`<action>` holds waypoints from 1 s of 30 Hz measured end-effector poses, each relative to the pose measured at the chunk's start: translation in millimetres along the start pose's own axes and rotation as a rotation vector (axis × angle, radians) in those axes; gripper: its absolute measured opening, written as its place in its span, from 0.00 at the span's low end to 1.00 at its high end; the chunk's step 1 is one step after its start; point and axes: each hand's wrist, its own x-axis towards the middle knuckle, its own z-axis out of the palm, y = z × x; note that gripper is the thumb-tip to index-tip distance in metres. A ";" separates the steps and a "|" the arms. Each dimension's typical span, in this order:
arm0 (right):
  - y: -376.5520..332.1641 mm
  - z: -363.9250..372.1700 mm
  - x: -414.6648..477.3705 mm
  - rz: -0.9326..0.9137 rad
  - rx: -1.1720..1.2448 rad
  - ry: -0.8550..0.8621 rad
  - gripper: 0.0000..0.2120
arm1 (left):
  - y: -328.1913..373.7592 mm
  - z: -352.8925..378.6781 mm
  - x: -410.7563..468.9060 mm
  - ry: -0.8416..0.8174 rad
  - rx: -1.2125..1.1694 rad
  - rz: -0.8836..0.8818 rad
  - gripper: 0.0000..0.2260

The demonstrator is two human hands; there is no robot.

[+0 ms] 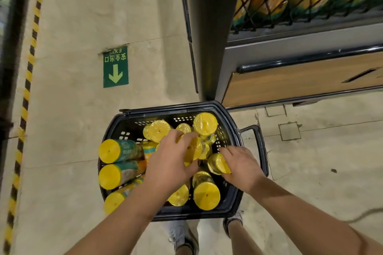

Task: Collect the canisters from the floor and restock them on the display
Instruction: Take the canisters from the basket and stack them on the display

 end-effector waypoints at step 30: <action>-73.3 -506.1 -260.6 -0.099 0.441 0.843 0.39 | 209.3 -449.2 -124.1 0.710 -0.353 0.223 0.28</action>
